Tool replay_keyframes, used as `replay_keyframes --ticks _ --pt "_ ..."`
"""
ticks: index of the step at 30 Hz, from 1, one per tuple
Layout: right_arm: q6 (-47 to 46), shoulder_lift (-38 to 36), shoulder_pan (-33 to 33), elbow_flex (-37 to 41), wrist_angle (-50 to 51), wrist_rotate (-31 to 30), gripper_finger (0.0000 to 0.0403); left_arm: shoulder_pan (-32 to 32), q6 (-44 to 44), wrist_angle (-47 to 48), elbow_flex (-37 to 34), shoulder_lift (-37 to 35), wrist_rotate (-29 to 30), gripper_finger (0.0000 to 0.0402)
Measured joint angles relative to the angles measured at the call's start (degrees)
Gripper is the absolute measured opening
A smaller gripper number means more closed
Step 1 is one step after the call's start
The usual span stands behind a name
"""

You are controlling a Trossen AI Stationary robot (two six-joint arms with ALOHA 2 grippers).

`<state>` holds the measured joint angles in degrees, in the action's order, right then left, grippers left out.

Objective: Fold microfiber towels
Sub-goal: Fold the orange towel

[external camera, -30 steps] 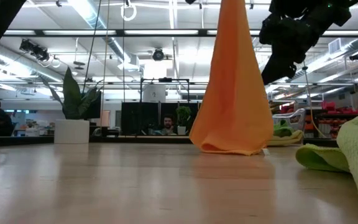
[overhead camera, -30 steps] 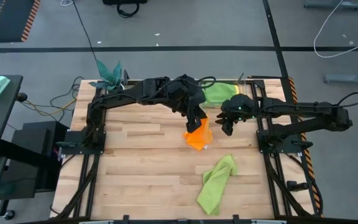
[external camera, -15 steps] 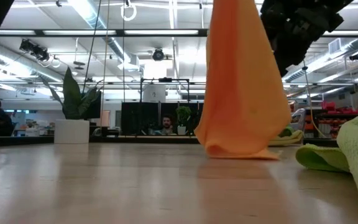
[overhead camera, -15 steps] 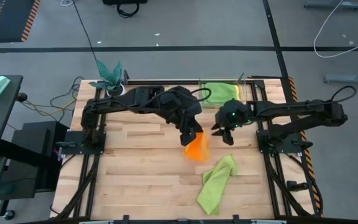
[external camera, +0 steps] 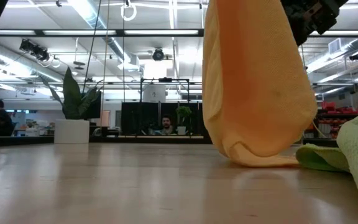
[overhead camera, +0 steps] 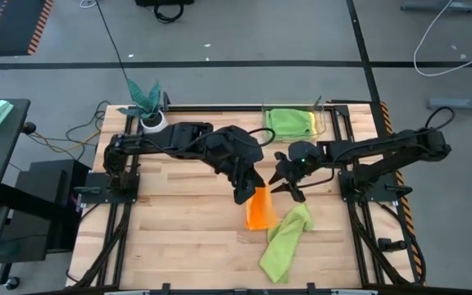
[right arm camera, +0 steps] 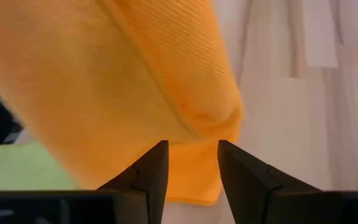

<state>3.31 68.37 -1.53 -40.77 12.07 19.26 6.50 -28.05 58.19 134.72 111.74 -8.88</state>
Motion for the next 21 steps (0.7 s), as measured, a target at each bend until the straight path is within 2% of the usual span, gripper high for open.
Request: replay_keyframes --ticks 13,21 --pt "0.7 5.2 3.4 -0.1 -4.7 2.3 0.0146 0.2 -1.3 0.0 0.0 0.0 -2.6 0.0005" --pt "4.3 8.6 3.1 -5.9 -4.5 2.2 0.0146 1.0 -2.9 0.1 0.0 0.0 -3.4 0.0005"
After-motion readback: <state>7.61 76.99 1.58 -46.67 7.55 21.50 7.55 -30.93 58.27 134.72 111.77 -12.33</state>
